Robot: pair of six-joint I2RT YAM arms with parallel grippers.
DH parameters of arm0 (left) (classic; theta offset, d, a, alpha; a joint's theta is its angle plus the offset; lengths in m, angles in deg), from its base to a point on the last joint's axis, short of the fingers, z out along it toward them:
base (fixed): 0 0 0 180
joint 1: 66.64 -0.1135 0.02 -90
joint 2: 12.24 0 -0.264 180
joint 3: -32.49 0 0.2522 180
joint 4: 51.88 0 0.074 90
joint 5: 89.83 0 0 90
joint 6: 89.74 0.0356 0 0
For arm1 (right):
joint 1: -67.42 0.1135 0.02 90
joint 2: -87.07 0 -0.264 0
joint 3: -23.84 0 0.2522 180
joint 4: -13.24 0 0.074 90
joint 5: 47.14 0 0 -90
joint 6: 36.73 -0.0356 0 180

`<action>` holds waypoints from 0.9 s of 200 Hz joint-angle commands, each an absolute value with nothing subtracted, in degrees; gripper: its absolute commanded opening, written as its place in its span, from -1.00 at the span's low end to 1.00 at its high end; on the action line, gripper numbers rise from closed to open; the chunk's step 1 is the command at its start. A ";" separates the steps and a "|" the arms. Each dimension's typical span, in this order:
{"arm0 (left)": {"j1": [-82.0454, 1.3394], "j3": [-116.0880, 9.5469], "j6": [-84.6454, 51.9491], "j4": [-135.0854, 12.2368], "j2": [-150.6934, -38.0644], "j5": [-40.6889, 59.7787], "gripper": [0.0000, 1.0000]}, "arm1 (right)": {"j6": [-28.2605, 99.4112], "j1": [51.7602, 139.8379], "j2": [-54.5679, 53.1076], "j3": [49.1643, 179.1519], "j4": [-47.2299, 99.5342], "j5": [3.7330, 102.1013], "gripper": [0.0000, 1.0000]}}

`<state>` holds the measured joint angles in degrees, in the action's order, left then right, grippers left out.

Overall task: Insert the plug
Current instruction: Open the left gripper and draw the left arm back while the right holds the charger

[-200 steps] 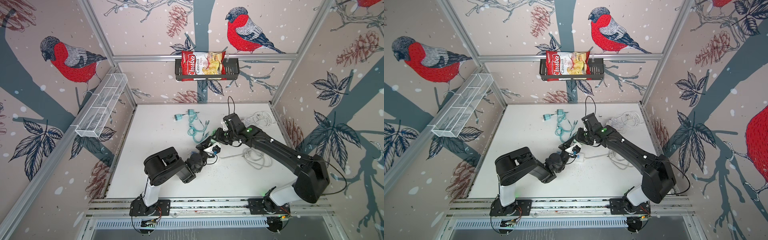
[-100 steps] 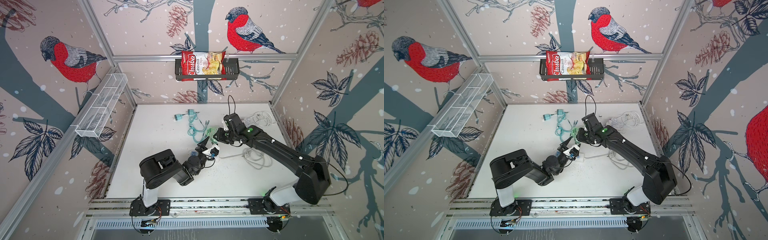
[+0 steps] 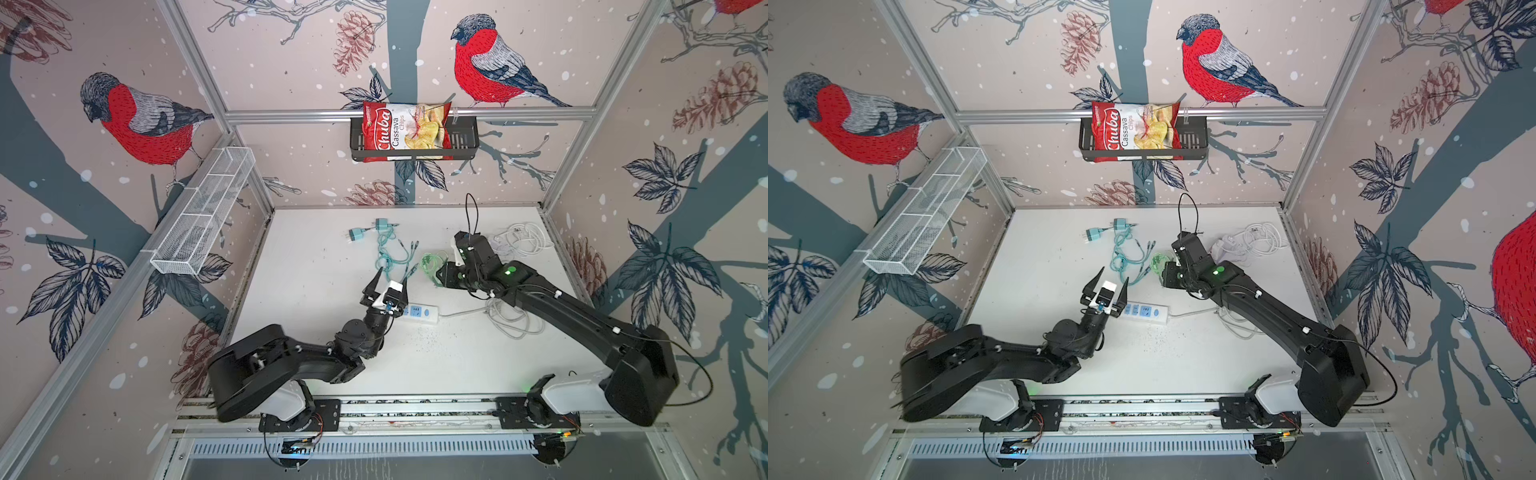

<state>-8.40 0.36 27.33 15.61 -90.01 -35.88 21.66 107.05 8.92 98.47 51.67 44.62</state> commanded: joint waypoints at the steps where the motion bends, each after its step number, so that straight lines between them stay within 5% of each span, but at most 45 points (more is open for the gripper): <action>1: -8.38 -0.87 18.68 -3.20 -82.34 -37.76 0.36 | 29.33 106.84 9.51 95.51 43.99 45.02 -0.97; 65: -8.42 -0.46 2.48 -32.20 -59.75 -38.60 0.36 | 41.26 108.97 2.45 95.54 35.69 51.03 -0.97; 180: -8.42 2.77 -7.97 -49.25 -41.60 -40.11 0.33 | 49.84 116.17 -14.53 105.56 35.40 54.64 -0.98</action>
